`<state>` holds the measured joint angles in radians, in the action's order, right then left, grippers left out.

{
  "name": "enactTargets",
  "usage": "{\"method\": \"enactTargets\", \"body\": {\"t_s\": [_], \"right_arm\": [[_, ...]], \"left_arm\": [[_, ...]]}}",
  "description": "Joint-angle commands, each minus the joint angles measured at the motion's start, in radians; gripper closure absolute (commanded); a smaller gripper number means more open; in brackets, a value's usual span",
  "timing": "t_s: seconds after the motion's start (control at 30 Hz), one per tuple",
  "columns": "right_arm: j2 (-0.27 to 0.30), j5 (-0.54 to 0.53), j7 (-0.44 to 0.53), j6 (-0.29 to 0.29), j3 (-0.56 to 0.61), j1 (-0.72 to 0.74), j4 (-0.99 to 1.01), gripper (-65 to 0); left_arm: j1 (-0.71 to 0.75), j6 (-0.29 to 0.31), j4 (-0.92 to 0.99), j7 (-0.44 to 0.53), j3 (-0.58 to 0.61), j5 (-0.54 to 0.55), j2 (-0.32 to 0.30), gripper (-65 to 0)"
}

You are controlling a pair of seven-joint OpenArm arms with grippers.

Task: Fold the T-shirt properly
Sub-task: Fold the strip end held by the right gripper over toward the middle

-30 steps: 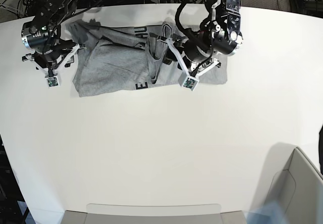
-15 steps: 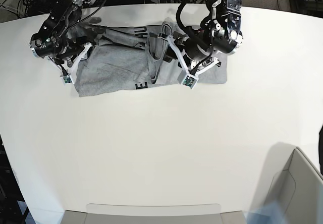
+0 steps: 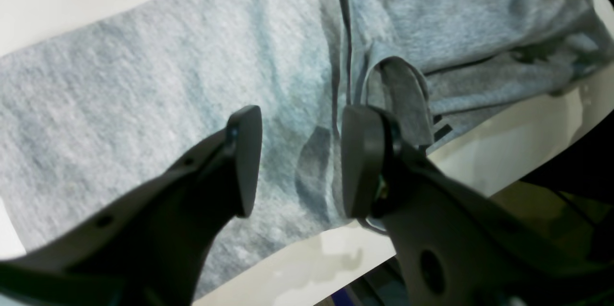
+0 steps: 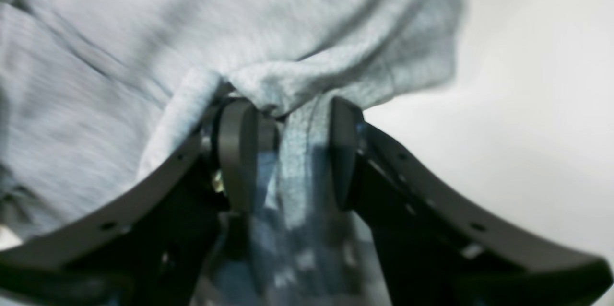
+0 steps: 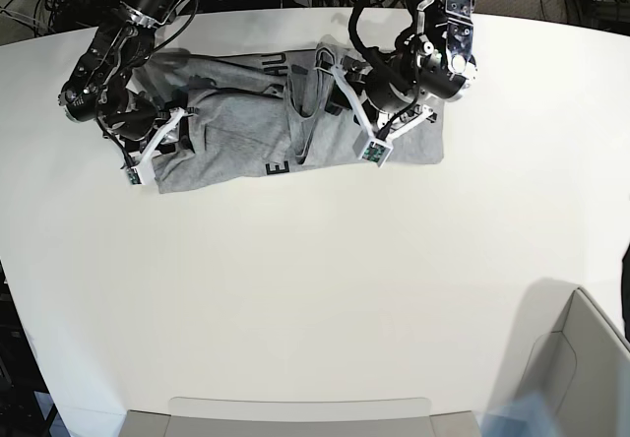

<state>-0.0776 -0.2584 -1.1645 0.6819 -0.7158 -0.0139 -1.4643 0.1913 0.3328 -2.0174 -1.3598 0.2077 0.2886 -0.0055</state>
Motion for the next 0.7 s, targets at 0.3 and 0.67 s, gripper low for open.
{"method": "enactTargets", "body": {"t_s": [0.3,0.67], "right_arm": [[-0.001,0.227,-0.220,0.016,0.055,-0.054,0.050,-3.5],[0.062,0.298,-0.142,0.016,-0.104,0.110,0.043,0.0]], "left_arm": [[-0.009,-0.002,-0.016,0.016,0.000,0.013,0.005,-26.0],[0.004,-0.002,-0.016,0.018,-0.011,0.013,0.005,-25.9]]}}
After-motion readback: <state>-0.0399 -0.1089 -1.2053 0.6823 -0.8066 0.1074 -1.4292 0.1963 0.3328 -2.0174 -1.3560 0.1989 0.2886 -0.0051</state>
